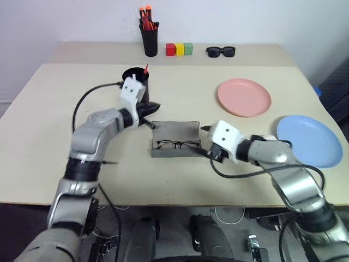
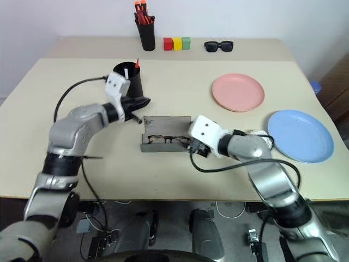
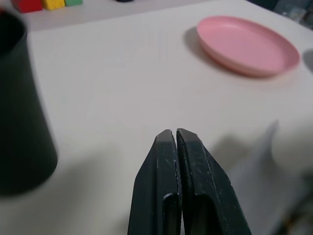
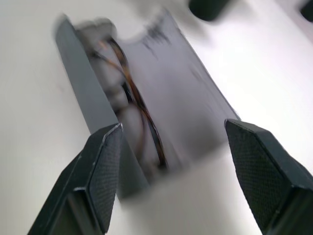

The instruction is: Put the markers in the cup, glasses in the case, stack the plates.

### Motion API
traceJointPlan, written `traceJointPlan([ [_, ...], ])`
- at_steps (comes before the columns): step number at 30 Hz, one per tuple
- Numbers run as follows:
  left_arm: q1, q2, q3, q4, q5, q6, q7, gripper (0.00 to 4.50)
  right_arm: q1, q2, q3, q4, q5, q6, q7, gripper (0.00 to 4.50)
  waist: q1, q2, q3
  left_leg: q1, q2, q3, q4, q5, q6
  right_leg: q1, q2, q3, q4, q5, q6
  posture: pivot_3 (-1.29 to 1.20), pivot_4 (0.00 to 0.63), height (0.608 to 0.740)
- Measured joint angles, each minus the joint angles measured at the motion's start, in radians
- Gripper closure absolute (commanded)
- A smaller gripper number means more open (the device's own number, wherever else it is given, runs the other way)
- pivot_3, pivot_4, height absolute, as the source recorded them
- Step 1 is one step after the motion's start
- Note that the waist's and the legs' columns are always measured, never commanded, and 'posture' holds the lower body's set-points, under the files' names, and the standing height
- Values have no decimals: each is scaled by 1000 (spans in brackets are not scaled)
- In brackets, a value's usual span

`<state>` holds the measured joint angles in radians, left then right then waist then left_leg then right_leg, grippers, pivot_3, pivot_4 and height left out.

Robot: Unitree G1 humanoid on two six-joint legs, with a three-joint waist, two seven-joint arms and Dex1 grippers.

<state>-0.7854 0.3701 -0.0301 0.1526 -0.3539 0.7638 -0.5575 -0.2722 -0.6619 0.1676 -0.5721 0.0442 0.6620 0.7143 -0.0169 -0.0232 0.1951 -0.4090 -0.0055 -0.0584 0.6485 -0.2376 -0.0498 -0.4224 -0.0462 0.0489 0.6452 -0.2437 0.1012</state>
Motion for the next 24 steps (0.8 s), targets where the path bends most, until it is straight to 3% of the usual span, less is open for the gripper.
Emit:
traceJointPlan([
  [6, -193, -53, -85, 303, 36, 124, -51, 4441, 149, -20, -84, -123, -2, 51, -58, 1130, -6, 0, 0, 1, 1, -1, -1, 0, 0, 0, 2, 0, 1, 0, 0, 0, 150, 740],
  [11, -238, -50, -154, 415, 67, 161, -154, 4441, 181, -7, -146, -192, 2, 65, -104, 1130, -1, 0, 0, 0, 1, -1, -1, 0, 0, -1, 2, 0, 1, 0, 0, 0, 150, 740],
  [15, -237, -5, -193, 390, 85, 168, -245, 4441, 213, -4, -158, -201, 12, 64, -119, 1130, -2, 0, 0, 1, 1, 0, -1, 0, 0, 0, 1, 0, 1, 0, 0, 0, 150, 740],
  [24, -73, 97, -227, 87, 87, 143, -355, 4441, 159, -4, -151, -155, 10, 44, -146, 1130, 0, 0, 0, 1, 1, 0, -1, 0, 0, 0, 1, 1, 1, 0, -1, 0, 150, 740],
])
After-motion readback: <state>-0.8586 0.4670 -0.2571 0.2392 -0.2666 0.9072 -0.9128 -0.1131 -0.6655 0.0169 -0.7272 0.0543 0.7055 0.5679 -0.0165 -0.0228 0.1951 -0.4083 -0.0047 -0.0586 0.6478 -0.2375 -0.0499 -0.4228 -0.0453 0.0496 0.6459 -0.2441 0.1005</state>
